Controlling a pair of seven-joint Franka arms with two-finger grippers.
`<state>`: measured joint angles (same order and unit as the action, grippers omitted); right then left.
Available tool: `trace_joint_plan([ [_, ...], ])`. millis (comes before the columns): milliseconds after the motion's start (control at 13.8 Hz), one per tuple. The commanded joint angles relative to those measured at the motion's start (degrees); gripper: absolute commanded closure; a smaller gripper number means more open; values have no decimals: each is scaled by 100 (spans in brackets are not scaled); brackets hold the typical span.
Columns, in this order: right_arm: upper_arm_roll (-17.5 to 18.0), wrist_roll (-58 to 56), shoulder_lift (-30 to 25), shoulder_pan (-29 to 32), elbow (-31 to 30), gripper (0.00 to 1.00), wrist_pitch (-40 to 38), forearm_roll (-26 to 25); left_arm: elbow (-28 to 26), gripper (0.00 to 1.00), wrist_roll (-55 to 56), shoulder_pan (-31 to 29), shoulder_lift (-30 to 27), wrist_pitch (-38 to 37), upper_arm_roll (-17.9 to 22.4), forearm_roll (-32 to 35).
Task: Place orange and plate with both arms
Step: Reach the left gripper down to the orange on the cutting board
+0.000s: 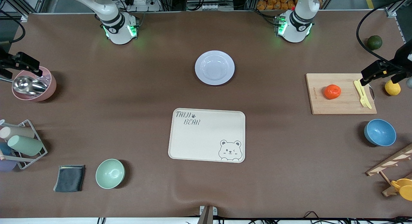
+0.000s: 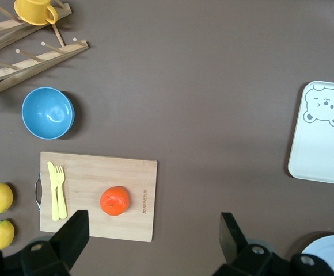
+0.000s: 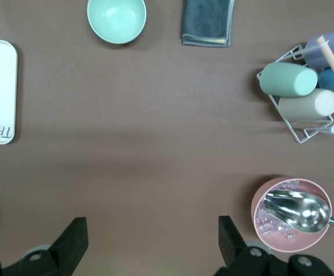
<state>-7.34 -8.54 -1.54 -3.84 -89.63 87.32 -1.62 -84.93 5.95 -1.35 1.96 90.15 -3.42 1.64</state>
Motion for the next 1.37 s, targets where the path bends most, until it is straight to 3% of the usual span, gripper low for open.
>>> trace_joint_plan([
  [0, -13, 116, -30, -116, 130, 0, -57, 239, 108, 0, -24, -6, -72, -190, 17, -129],
  [289, -22, 107, -13, -108, 130, 0, -75, 276, 117, 0, 2, -41, -11, -208, 122, -33],
  [506, -22, 55, 4, -99, 121, 0, -84, 285, -417, 0, 37, -41, 120, -8, 114, -24],
  [867, -22, 37, 75, -274, 60, 0, -84, 354, -2613, 0, -515, -419, -178, 1986, 79, -68],
  [1301, -22, 55, 145, -503, 59, 0, -22, 478, -4459, 0, -543, -893, -205, 3462, 70, -85],
])
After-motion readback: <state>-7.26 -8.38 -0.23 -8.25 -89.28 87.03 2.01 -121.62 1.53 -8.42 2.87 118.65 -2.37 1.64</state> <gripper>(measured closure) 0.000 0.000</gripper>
